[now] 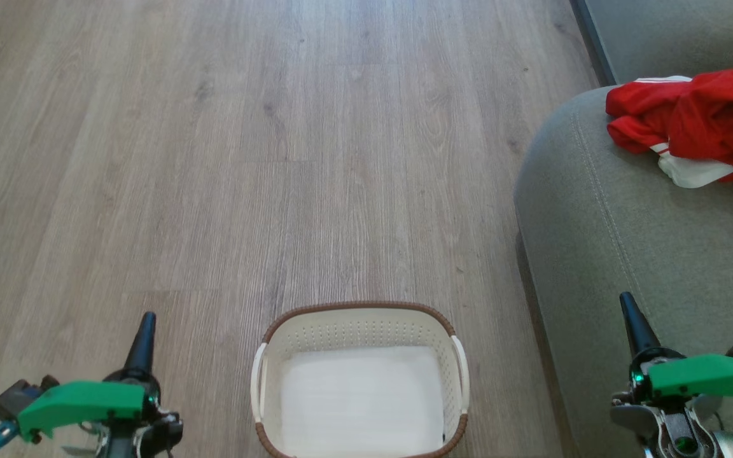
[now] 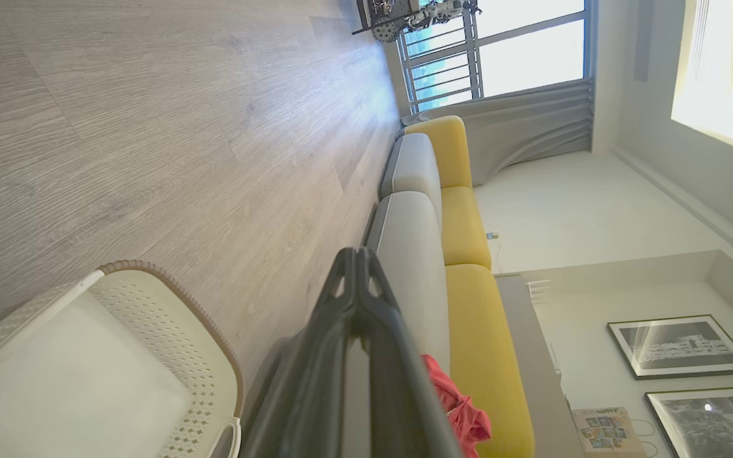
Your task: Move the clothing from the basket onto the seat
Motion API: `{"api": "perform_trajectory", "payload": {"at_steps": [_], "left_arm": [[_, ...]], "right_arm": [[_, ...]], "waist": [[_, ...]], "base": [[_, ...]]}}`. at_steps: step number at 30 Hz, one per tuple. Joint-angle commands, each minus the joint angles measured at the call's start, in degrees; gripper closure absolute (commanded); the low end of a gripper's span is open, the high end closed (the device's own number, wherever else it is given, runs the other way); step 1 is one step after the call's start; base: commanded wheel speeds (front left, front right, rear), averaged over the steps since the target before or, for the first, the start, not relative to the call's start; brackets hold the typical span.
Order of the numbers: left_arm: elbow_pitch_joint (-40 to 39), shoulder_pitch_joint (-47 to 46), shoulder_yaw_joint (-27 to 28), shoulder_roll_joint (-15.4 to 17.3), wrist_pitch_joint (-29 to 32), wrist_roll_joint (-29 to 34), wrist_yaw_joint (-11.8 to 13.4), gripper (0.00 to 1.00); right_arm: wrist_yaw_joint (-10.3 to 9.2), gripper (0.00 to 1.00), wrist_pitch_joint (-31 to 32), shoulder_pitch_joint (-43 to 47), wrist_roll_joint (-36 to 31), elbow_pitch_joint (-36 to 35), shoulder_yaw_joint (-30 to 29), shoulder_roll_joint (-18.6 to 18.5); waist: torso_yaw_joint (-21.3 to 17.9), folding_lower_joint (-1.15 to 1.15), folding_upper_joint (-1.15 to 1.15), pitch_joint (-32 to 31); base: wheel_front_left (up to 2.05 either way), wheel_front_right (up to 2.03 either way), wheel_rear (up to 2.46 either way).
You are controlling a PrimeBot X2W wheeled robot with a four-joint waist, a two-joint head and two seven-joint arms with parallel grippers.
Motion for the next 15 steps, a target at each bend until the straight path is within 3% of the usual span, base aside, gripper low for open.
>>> {"api": "perform_trajectory", "payload": {"at_steps": [1, 15], "left_arm": [[-2.00, -3.30, 2.32, 0.45, 0.45, -1.45, -0.60, 1.00], [-2.04, -4.70, 4.70, -0.16, 2.79, -9.52, -2.56, 1.00]], "right_arm": [[-0.01, 1.00, 0.60, -3.01, 1.70, -2.20, 0.58, -0.24], [-0.01, 1.00, 2.92, -3.75, 10.94, -2.96, -0.33, -0.22]], "waist": [[-0.04, 0.00, 0.00, 0.03], [-0.56, 0.00, 0.00, 0.35]], "base": [[0.00, 0.00, 0.00], [0.00, 0.00, 0.00]]}}
